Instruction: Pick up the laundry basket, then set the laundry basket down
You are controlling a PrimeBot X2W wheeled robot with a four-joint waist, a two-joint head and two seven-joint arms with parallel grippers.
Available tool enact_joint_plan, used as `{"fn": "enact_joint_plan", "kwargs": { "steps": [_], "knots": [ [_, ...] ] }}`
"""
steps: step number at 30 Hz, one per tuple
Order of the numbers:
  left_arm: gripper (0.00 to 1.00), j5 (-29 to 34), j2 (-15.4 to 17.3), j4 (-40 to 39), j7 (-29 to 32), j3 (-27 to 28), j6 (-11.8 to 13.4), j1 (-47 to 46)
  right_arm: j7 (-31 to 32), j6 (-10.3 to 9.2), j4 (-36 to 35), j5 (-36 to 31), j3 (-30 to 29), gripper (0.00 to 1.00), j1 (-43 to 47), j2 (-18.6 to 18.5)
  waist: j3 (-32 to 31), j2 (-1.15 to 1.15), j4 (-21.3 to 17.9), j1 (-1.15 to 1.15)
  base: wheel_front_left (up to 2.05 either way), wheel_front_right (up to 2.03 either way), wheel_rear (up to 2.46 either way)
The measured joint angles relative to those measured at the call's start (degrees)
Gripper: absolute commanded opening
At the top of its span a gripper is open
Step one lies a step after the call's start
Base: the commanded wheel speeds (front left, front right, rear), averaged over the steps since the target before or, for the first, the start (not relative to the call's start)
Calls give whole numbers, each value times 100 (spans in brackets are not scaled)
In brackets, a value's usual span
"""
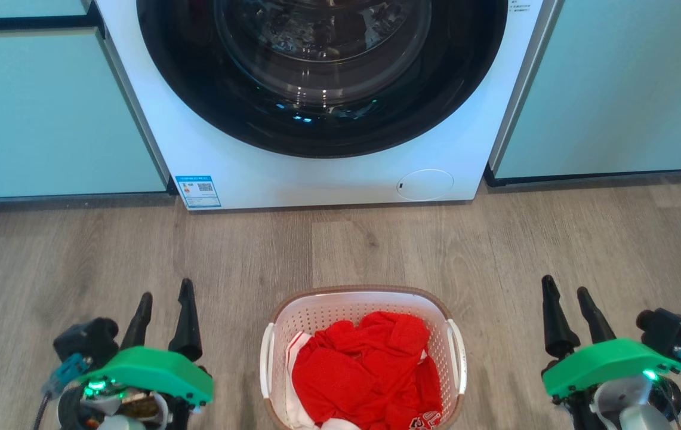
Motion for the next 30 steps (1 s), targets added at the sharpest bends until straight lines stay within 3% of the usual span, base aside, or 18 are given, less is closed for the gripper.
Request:
{"fn": "enact_joint_plan", "kwargs": {
  "steps": [30],
  "knots": [
    [100, 1983, 126, -308, -486, -227, 156, 223, -510, 0, -274, -2036, 266, 100, 11, -12, -9, 0, -1, 0, 0, 0, 0]
  ]
}}
